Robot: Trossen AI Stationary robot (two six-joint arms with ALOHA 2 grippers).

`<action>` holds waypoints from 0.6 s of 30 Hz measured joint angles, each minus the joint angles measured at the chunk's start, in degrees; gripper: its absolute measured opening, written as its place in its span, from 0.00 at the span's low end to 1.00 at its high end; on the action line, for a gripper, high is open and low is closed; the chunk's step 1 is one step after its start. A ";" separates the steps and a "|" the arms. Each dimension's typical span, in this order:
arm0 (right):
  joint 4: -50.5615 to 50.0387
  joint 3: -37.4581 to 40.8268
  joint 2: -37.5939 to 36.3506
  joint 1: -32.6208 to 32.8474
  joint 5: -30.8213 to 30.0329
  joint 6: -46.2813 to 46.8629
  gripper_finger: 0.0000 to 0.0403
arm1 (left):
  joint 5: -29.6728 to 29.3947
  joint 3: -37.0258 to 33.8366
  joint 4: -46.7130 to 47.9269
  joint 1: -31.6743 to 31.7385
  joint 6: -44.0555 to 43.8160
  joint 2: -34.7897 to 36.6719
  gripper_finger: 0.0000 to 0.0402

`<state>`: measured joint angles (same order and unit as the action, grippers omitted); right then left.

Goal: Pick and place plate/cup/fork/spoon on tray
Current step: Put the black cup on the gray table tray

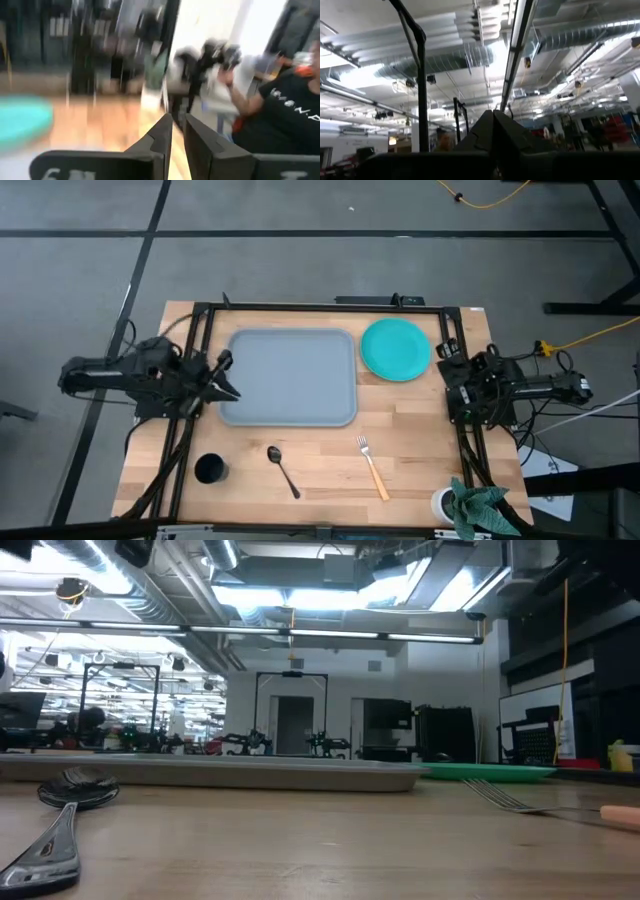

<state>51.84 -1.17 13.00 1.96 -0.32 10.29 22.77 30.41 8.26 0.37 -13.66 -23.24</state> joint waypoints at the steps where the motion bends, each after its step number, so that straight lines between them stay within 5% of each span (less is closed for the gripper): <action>1: -0.74 0.00 0.43 0.00 0.00 -0.03 0.04 | -1.17 2.71 4.92 -0.93 -1.78 -2.42 0.10; 8: -4.55 0.00 1.63 0.00 -0.02 -0.06 0.04 | -2.35 15.46 27.81 -9.71 -10.17 -18.17 0.10; 18: -12.36 0.00 1.65 0.00 -0.02 -0.26 0.04 | -4.32 16.68 45.72 -23.63 -29.84 -26.23 0.10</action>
<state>39.48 -1.17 14.66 1.96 -0.34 10.03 18.44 47.09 53.98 -23.26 -43.50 -49.47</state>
